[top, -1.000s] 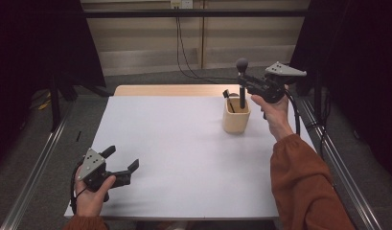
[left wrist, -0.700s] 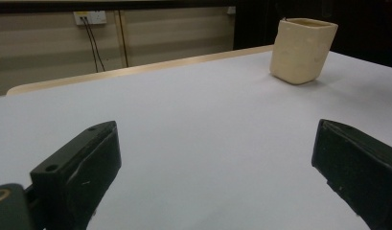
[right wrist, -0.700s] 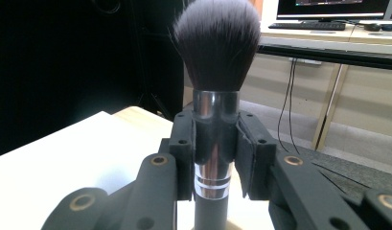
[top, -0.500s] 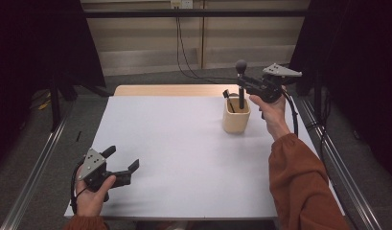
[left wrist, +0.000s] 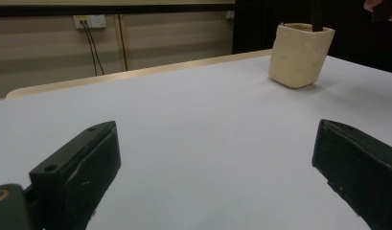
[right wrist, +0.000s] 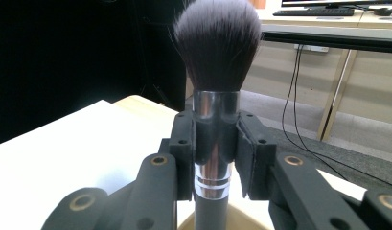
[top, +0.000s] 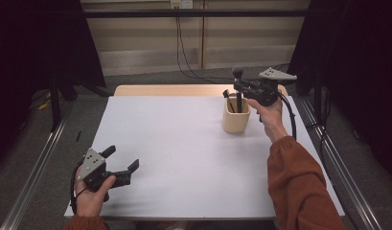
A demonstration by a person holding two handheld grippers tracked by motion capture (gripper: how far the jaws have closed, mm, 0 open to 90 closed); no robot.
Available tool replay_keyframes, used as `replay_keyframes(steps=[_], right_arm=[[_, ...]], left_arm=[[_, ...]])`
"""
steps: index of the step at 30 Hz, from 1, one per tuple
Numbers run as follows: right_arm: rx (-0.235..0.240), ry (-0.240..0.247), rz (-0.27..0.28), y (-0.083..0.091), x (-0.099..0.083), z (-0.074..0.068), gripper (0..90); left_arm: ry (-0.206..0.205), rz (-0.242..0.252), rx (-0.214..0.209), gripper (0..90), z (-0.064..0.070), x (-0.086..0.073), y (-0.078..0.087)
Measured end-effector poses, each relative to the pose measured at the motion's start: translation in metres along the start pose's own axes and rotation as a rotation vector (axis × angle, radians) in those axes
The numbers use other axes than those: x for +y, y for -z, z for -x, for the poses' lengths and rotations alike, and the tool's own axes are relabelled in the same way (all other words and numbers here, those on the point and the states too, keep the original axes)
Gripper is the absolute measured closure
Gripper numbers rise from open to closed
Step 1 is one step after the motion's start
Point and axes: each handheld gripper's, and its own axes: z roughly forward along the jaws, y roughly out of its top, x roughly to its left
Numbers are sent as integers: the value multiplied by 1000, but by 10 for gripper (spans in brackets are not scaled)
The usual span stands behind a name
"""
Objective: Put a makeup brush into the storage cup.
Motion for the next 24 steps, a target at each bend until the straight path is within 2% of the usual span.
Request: replay_keyframes(steps=[5, 10, 24], right_arm=[[-1, -15, -12, -3, -10, 1, 712], [5, -43, 2, -2, -17, 0, 712], [-7, -54, -24, 1, -34, 5, 713]], left_arm=[[-3, -1, -3, 27, 0, 0, 0], [-4, -4, 0, 27, 0, 0, 0], [-10, -3, -9, 27, 1, 0, 0]])
